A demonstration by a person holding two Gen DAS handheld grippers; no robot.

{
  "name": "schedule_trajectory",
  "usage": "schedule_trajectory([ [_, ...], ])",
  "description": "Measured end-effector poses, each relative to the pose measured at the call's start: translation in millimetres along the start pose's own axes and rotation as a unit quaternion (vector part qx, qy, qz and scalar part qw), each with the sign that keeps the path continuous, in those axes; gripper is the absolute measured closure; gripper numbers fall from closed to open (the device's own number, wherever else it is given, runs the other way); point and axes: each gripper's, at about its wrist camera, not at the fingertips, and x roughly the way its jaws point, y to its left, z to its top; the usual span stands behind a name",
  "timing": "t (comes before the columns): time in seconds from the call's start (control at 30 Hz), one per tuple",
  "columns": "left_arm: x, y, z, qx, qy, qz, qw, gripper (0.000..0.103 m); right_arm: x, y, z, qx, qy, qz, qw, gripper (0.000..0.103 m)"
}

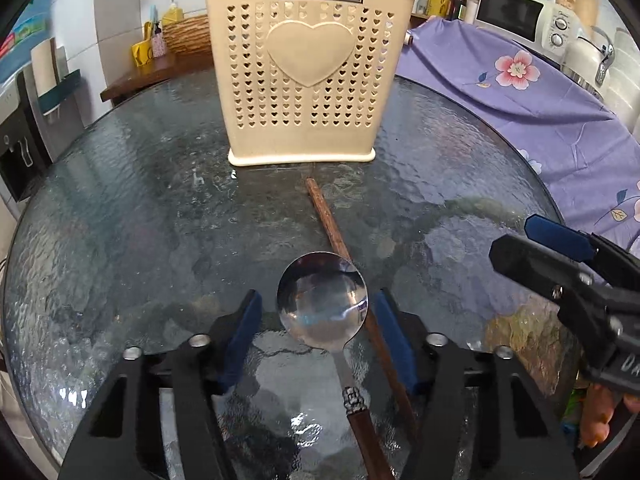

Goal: Organize utensils
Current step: 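Grasp the silver spoon with left tool while right tool grasps the brown chopstick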

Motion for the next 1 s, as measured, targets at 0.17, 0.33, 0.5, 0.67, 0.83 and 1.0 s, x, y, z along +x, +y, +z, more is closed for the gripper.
schedule_trajectory([
  [0.17, -1.4, 2.3, 0.1, -0.010, -0.001, -0.008, 0.9999, 0.057, 2.3, 4.7, -0.7, -0.004, 0.003, 0.000, 1.000, 0.031],
  [0.33, -10.7, 11.9, -3.1, -0.024, -0.010, -0.016, 0.9995, 0.057, 9.2, 11.2, 1.8, -0.003, 0.014, 0.011, 1.000, 0.031],
  [0.5, -18.9, 26.2, -5.2, -0.026, -0.012, -0.001, 0.9996, 0.057, 25.1, 26.7, 8.3, -0.013, 0.039, 0.030, 0.999, 0.031],
  [0.67, -19.7, 50.3, -12.2, -0.045, -0.002, 0.010, 0.9989, 0.057, 47.0, 53.0, 16.4, -0.037, 0.067, 0.035, 0.996, 0.031],
  [0.83, -21.6, 65.2, -16.5, -0.057, -0.002, 0.018, 0.9982, 0.057, 75.3, 79.5, 30.4, -0.056, 0.097, 0.027, 0.993, 0.042],
  [1.0, -22.3, 68.9, -18.0, -0.056, -0.006, 0.028, 0.9981, 0.057, 98.4, 95.6, 36.6, -0.072, 0.116, -0.002, 0.991, 0.055],
])
